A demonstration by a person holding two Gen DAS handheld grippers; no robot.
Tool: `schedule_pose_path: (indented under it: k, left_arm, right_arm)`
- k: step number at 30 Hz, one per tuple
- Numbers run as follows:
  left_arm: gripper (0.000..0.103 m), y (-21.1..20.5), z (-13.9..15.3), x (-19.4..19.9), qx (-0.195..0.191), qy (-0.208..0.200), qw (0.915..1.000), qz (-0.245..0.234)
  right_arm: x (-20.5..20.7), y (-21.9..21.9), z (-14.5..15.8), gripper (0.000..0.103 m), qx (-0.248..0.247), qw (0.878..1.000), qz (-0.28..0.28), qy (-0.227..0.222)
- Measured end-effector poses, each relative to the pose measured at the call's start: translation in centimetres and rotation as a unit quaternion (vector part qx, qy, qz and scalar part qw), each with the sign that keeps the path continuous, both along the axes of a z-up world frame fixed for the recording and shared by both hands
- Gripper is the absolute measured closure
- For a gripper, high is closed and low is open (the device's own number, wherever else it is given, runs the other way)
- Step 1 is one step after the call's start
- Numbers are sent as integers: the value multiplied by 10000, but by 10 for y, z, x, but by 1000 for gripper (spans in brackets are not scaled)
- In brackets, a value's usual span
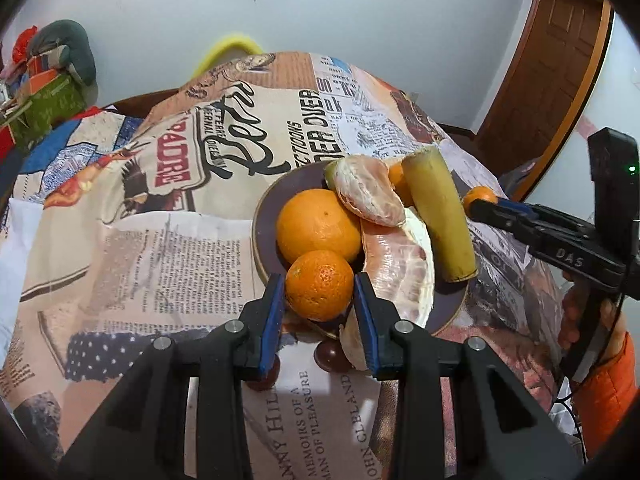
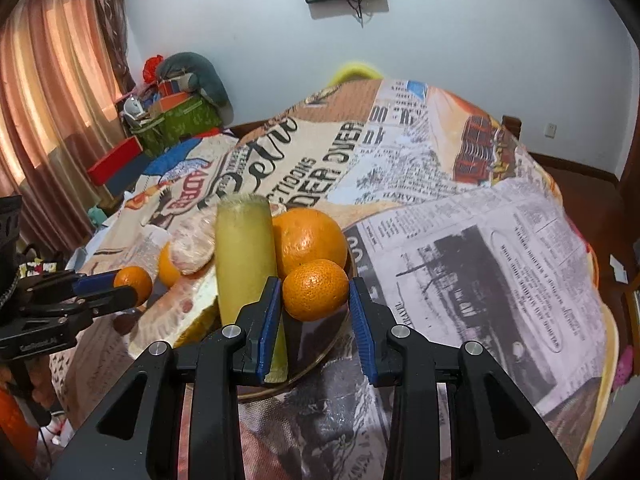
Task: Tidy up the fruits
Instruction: 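Place the mandarin on the plate with the left tool while the right tool places its mandarin there, then grasp a red date from the spread with the left tool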
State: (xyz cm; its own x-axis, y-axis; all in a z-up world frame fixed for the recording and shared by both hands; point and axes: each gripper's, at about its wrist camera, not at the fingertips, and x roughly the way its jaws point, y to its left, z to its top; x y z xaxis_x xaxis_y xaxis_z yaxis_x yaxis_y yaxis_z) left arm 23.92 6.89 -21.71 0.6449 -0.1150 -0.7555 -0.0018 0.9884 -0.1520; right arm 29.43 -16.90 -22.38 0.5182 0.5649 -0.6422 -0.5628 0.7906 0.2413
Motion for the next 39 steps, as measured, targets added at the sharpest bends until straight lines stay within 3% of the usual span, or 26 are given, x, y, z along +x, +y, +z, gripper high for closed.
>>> schedule_pose_path:
  k: [12,19,33,39]
  left_arm:
    - [68,5,-11,6,-212,210,9996,8]
    - [60,1,-8,5,28,209,9998,11]
    - [60,16,35,-33,139,-245,9993,264]
    - [60,27,39,-54,173,-214,9990,359]
  right_arm:
    - [11,3,-15,71,-17,9994,70,331]
    - [8,3,-12,66,-141,9996,49,242]
    - [-37,0,33,65,-53,9997,96,-238]
    - [-60,10,39,65,-73,9993,172,-310]
